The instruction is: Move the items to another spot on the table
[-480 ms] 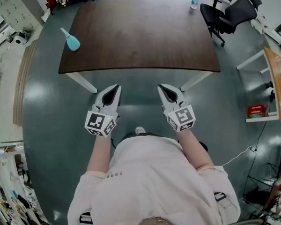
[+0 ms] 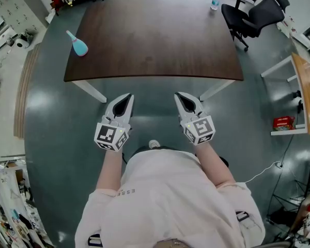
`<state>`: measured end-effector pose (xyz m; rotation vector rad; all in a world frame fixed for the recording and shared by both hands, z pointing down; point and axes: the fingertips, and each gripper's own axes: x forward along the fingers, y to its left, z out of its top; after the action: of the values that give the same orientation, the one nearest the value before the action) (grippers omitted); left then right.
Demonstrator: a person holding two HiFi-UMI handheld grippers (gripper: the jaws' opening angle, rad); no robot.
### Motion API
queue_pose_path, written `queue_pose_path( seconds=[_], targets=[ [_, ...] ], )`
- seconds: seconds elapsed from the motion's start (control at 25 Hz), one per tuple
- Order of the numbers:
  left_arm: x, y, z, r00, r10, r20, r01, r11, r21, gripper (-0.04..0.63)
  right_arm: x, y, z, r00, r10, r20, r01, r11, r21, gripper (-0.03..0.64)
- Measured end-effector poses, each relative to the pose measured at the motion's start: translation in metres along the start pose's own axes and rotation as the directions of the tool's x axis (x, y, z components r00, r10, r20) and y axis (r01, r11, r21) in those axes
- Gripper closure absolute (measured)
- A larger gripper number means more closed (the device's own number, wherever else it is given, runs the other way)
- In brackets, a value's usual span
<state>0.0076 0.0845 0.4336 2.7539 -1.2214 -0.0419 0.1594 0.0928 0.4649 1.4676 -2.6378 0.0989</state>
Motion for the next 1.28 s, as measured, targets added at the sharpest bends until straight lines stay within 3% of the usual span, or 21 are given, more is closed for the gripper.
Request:
queue_pose_path(
  seconds=[0.36,0.64,0.96,1.28],
  targets=[
    [0.008,0.008,-0.001,0.998,0.066,-0.002,-0.066,0.998,-0.021,0.58,0.012,-0.019,-0.003,0.999,0.031,-0.008,-0.03,0.999,0.029,0.626],
    [-0.012,0.038,-0.005,0.984,0.179,-0.018,-0.18,0.984,-0.015,0.58,0.047,-0.01,-0.009,0.993,0.114,-0.03,-0.112,0.992,0.05,0.626],
    [-0.045,0.125,0.002,0.952,0.306,0.008,-0.305,0.952,-0.034,0.58,0.131,0.034,0.0,0.972,0.229,-0.05,-0.228,0.973,0.025,0.626],
    [-0.072,0.246,0.019,0.936,0.351,0.014,-0.35,0.935,-0.058,0.58,0.244,0.086,0.011,0.961,0.265,-0.08,-0.264,0.964,0.024,0.626]
  ],
)
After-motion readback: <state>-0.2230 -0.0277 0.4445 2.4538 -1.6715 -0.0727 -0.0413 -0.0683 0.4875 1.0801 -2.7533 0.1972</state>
